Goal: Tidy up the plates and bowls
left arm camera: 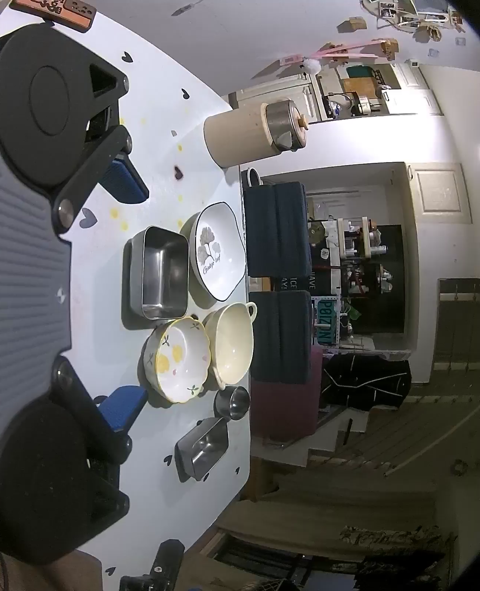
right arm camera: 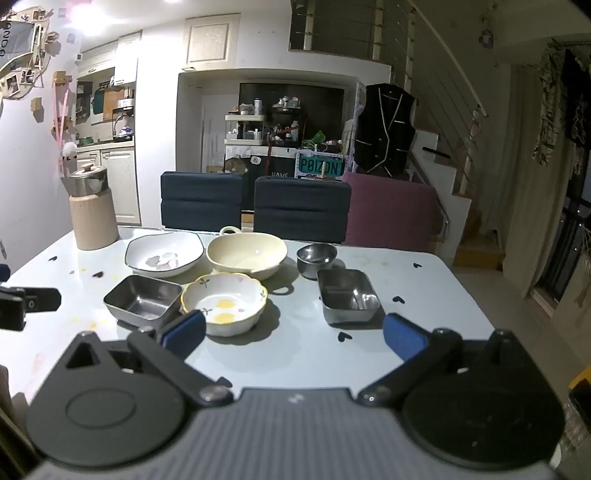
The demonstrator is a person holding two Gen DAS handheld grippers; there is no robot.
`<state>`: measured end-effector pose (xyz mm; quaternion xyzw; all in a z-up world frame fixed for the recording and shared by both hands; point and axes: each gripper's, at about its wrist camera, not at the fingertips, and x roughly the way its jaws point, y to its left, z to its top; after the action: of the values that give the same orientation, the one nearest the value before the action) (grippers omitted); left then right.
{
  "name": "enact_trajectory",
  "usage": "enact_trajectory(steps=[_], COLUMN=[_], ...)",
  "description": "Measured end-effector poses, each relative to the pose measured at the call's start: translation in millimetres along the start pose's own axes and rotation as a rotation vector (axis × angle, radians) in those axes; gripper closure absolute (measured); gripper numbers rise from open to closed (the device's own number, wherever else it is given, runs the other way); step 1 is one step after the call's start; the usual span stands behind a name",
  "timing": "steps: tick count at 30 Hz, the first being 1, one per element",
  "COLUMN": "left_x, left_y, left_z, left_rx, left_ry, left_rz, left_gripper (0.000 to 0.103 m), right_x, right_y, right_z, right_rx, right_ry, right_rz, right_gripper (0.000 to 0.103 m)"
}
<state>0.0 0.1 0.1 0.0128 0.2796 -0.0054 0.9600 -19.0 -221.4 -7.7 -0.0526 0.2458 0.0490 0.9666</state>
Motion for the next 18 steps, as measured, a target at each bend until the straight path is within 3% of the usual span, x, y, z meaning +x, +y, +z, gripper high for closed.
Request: enact_trajectory(steps=[18], left_x=[-0.1], left_y=[0.1], left_z=[0.0], left_rx=[-0.004], left_ry=[-0.001], left_rz=[-0.002], left_gripper=[0.0], right_x=[0.0], right_y=[-0.4], right_z=[0.2], right_rx=[0.0], right_ry=[0.003], right_rz=[0.0], right_gripper=[0.0])
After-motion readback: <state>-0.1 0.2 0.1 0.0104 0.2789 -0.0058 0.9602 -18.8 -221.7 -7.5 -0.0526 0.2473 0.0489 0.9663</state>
